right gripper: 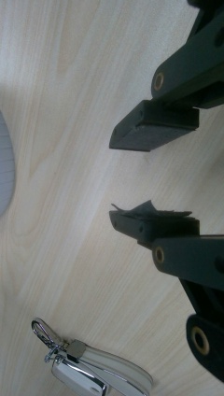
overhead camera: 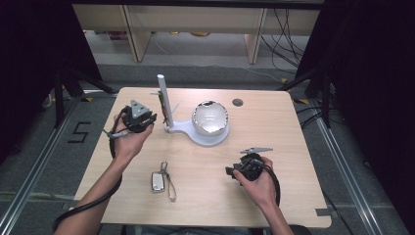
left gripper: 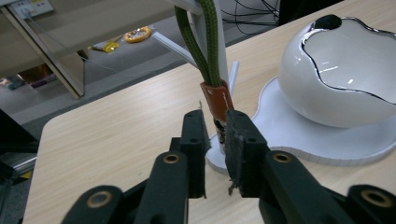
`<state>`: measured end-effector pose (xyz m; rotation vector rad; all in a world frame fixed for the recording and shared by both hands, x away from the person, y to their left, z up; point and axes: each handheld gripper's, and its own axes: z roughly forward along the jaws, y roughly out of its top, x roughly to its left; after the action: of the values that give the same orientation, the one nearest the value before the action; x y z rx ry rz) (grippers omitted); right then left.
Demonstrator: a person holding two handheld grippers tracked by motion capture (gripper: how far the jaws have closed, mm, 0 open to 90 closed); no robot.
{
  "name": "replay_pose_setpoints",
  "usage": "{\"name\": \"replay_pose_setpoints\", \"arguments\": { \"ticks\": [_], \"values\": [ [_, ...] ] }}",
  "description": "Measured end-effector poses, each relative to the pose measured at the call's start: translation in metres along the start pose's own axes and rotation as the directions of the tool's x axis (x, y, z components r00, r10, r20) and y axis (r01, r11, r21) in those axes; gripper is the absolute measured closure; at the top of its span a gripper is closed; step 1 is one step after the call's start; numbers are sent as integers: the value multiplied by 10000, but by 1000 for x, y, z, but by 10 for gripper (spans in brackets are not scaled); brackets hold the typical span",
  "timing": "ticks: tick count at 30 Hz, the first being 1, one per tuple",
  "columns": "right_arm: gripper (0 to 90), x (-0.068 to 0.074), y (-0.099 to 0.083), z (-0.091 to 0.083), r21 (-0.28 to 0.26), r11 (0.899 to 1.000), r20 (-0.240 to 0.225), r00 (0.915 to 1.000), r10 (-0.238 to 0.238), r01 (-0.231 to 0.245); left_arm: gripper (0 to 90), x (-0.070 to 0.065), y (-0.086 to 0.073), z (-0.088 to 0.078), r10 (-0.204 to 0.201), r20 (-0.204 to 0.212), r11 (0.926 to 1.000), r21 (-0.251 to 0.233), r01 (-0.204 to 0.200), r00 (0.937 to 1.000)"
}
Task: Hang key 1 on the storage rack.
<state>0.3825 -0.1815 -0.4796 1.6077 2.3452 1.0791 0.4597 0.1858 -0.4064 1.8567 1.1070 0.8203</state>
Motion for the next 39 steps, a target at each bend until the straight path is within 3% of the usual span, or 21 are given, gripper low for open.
{"name": "replay_pose_setpoints", "arguments": {
  "ticks": [3,17,18,19,20,24,25,27,28,29,32,34,35,36,39],
  "values": [
    [592,-1,1,-1,319,9995,96,9999,-59,56,692,1,-3,-4,-161,227,9998,130,158,9996],
    [588,1,1,0,338,9994,167,9999,13,-19,507,2,-27,-21,-661,834,9915,1171,561,9943],
    [588,1,1,0,340,9994,183,9998,14,-21,498,4,-29,-23,-472,977,9893,1420,331,9941],
    [587,1,1,0,337,9994,184,9998,26,-33,482,2,-31,-23,-624,1010,9871,1535,464,9929],
    [587,0,1,0,327,9995,180,9998,9,-15,458,2,-33,-25,-536,1125,9828,1819,324,9922],
    [587,-1,1,-1,385,9993,-2,10000,-35,35,433,-5,-43,-27,-857,1390,9775,2031,563,9866],
    [587,0,1,0,380,9992,17,9999,154,-155,430,-5,-44,-29,-611,1531,9725,2317,242,9863],
    [586,-1,1,0,400,9992,28,10000,24,-26,418,-10,-50,-30,-895,1585,9699,2383,499,9833],
    [586,-2,2,-1,401,9992,7,10000,16,-16,412,-10,-52,-32,-736,1694,9659,2576,279,9828],
    [585,-2,2,-1,423,9991,-27,10000,-16,17,407,-12,-55,-32,-955,1795,9649,2584,467,9791],
    [585,-1,2,-2,341,9993,30,9999,168,-169,401,-14,-62,-36,-981,1949,9524,3028,353,9759],
    [585,-3,3,-3,323,9995,-3,10000,11,-11,396,-17,-68,-37,-1096,2036,9441,3276,378,9729],
    [585,-3,3,-4,314,9995,-12,10000,34,-33,396,-19,-70,-37,-1136,2023,9430,3301,415,9727],
    [584,-1,3,-4,296,9993,50,9997,242,-243,397,-20,-72,-38,-1176,2076,9384,3433,403,9711],
    [584,-4,3,-5,140,9999,-20,10000,-47,48,399,-24,-77,-38,-1255,2199,9317,3611,388,9674]
  ]
}}
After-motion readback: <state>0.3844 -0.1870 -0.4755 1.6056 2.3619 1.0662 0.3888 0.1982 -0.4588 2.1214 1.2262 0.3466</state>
